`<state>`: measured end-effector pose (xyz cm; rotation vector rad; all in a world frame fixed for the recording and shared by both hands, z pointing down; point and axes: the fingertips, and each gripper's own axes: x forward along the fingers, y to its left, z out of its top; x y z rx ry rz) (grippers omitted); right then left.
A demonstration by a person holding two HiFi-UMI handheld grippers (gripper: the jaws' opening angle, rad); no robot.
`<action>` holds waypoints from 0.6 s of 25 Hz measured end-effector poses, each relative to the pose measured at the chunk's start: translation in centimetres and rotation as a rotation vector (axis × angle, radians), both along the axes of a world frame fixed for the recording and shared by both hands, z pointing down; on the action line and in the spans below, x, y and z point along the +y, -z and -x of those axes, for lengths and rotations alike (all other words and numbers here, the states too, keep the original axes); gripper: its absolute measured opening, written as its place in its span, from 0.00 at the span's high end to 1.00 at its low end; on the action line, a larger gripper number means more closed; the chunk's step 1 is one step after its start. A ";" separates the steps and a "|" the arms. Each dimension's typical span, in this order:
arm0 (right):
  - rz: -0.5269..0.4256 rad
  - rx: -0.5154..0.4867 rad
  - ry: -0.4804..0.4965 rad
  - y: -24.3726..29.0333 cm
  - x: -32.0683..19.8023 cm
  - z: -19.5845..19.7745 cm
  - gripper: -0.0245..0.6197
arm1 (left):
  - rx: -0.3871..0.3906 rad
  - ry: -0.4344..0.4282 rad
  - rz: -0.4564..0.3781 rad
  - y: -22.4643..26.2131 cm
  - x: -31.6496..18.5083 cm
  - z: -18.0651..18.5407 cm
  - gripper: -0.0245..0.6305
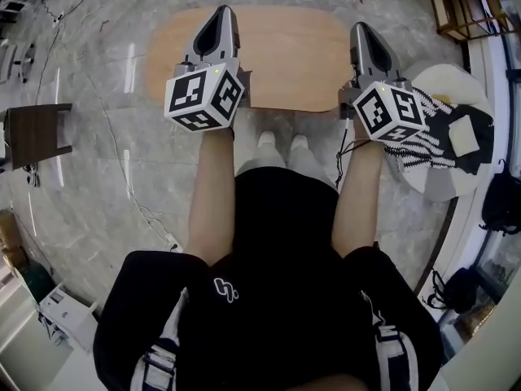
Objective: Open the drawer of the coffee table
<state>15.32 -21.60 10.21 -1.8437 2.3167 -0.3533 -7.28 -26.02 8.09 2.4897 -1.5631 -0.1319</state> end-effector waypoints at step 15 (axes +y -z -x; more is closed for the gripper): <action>0.205 -0.008 0.110 -10.0 -2.0 1.6 0.94 | -0.038 0.108 0.215 -10.6 0.5 2.1 0.95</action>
